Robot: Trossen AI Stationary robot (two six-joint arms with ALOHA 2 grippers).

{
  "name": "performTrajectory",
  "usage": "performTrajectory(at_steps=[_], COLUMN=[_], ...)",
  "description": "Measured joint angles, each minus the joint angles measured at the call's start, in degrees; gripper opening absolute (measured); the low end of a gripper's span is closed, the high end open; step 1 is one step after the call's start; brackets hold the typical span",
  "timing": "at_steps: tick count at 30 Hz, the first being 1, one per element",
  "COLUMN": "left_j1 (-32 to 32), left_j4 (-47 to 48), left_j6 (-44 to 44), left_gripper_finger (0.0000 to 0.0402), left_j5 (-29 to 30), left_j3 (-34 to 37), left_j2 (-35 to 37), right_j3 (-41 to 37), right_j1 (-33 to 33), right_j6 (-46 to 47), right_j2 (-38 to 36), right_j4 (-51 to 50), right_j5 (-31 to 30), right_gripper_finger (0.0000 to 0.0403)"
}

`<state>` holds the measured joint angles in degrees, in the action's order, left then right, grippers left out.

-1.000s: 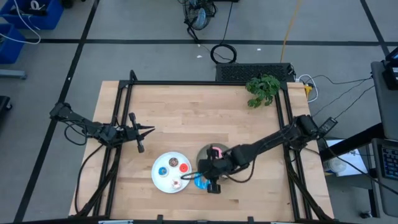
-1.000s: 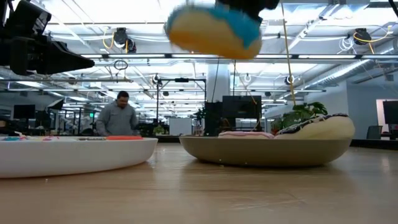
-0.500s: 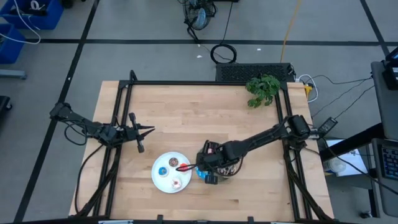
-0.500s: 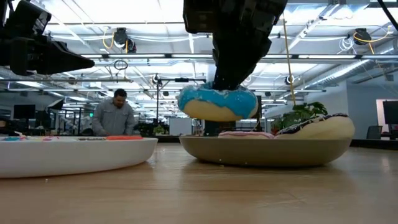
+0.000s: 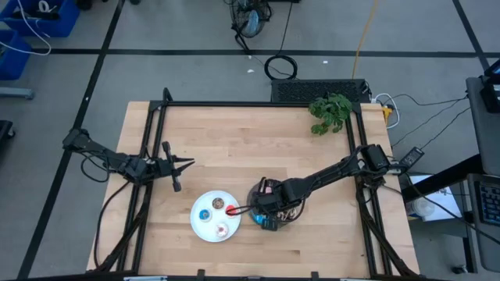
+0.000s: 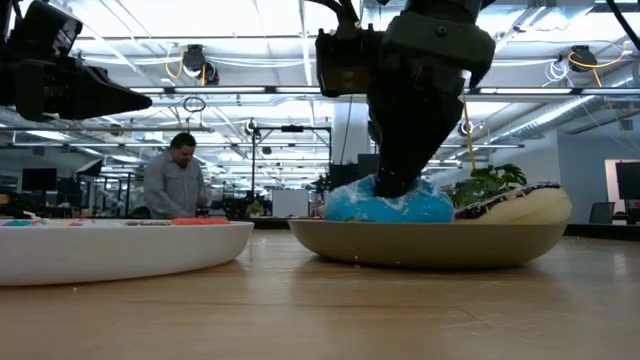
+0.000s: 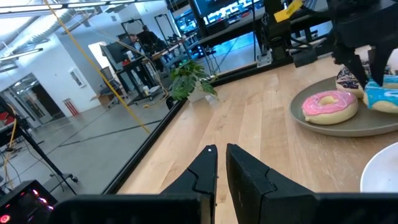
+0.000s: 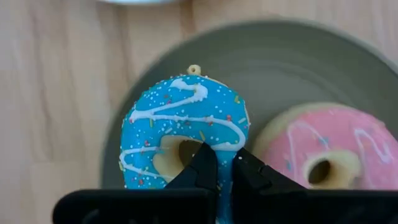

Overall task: Pick & Place donuts
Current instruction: Put the large blue donut on the gray plate

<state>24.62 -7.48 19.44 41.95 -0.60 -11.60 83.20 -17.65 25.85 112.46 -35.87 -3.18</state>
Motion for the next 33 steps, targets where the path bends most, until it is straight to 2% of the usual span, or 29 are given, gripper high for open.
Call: performTrajectory(at_steps=[11,23,33], left_j1=[-0.02,-0.01,-0.01], left_j4=[0.00,-0.02,-0.02], left_j6=[0.01,0.02,0.04], left_gripper_finger=[0.0042,0.0042,0.0042], left_j5=[0.00,0.00,0.02], left_j3=[0.00,0.00,0.00], left_j2=[-0.01,0.00,-0.02], right_j3=[-3.04,-3.04,-3.04], right_j1=[0.04,0.22,0.39], right_j6=[-2.59,-4.30,-4.71], right_j2=[-0.02,-0.02,-1.79], right_j4=[3.33,4.38,3.41], right_j5=[0.48,0.36,0.06], right_gripper_finger=[0.0017,0.0136,0.0180])
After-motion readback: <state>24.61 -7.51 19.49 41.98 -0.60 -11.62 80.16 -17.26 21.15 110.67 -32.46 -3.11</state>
